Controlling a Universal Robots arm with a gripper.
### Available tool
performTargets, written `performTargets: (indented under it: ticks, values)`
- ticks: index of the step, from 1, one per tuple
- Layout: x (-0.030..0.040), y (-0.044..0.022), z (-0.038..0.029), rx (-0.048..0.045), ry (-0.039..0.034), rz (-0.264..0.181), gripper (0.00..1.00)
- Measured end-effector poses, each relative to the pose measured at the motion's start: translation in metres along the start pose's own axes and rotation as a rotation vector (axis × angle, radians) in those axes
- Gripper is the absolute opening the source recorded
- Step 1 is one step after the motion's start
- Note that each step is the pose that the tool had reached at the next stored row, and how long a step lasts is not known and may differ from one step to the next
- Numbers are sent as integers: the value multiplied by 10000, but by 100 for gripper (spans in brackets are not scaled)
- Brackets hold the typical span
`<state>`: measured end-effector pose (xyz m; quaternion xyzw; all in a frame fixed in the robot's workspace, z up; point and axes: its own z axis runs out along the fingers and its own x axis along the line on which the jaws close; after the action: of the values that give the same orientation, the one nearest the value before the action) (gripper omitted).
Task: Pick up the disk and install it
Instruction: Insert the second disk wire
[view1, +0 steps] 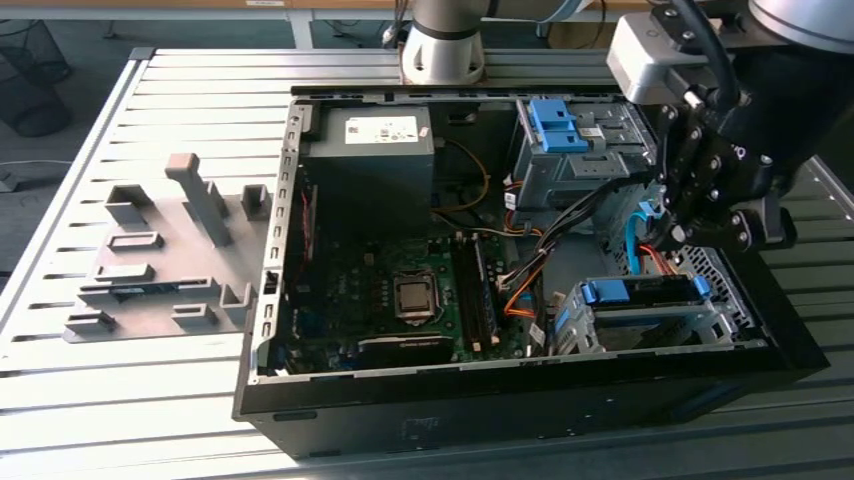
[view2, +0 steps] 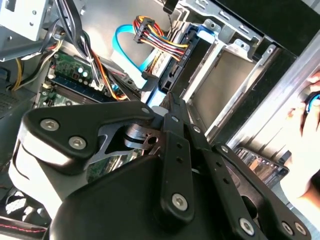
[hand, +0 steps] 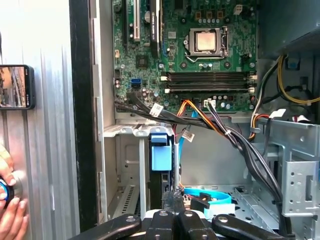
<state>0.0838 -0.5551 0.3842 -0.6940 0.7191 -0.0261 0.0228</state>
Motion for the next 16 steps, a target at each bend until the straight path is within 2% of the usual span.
performTargets:
  ticks: [16]
  values:
    - [-1, 0, -9, -6, -1, 0, 11]
